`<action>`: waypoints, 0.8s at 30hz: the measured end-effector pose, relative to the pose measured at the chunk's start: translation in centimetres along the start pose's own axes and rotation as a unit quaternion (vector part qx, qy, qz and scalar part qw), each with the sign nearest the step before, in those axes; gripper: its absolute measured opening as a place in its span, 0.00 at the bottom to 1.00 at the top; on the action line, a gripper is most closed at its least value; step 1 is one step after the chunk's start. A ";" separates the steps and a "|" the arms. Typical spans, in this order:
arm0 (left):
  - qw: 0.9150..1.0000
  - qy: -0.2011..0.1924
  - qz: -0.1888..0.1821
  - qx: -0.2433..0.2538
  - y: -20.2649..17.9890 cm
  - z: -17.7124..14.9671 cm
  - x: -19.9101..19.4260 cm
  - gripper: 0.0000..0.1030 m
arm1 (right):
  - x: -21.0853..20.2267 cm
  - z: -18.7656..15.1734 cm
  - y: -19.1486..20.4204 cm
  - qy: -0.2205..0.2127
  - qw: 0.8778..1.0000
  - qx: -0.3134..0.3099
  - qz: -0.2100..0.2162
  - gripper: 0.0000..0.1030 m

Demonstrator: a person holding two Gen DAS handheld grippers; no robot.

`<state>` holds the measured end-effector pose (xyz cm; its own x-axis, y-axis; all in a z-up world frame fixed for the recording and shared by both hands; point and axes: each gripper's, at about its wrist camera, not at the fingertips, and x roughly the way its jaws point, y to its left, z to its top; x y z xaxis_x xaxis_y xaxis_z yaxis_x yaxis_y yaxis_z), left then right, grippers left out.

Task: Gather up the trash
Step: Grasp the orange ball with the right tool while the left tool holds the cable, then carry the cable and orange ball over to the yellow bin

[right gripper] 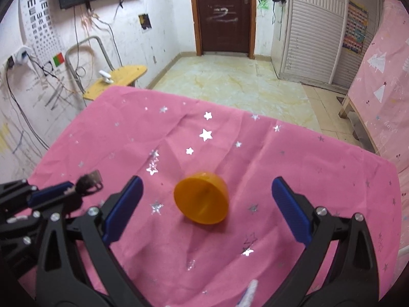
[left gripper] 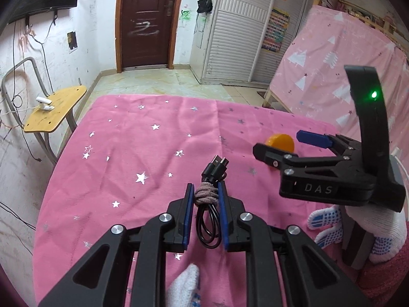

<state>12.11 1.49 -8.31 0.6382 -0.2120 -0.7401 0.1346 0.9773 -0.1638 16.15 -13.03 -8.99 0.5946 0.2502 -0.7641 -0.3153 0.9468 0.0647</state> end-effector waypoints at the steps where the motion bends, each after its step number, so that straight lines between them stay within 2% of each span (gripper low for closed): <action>1: 1.000 0.001 0.000 -0.002 0.2 0.1 0.1 0.10 | 0.2 0.1 0.1 0.002 1.000 -0.001 -0.003 0.88; 2: 1.000 0.001 0.000 -0.003 0.2 0.1 0.1 0.10 | 0.2 0.1 0.1 0.005 1.000 -0.001 -0.005 0.84; 4: 1.000 0.001 0.001 -0.003 0.0 -0.2 0.1 0.10 | 0.8 0.0 0.1 0.018 1.000 -0.002 -0.010 0.63; 5: 1.000 0.001 0.002 -0.003 0.0 -0.1 0.1 0.10 | 0.9 0.0 0.1 0.022 1.000 -0.001 -0.009 0.59; 6: 1.000 0.001 0.002 -0.004 0.1 -0.1 0.1 0.10 | 1.0 0.0 0.1 0.024 1.000 -0.002 -0.006 0.47; 7: 1.000 0.002 0.002 -0.005 0.2 -0.1 0.0 0.10 | 1.0 0.0 0.2 0.025 1.000 -0.005 -0.007 0.39; 11: 1.000 0.000 0.007 -0.005 0.1 -0.1 -0.2 0.10 | 0.4 -0.3 0.3 0.013 1.000 -0.011 -0.010 0.39; 16: 1.000 -0.006 0.015 0.003 -1.5 0.1 -0.9 0.10 | -1.7 -0.4 0.2 -0.024 1.000 -0.003 -0.009 0.39; 24: 0.999 -0.016 0.022 0.030 -5.3 0.3 -2.1 0.10 | -7.1 -1.2 -3.6 -0.094 0.995 0.040 -0.004 0.39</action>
<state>10.29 -3.24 -5.75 0.6680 -0.1693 -0.7246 0.1502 0.9844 -0.0916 12.13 -18.47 -4.56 0.7270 0.2686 -0.6319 -0.2538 0.9603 0.1162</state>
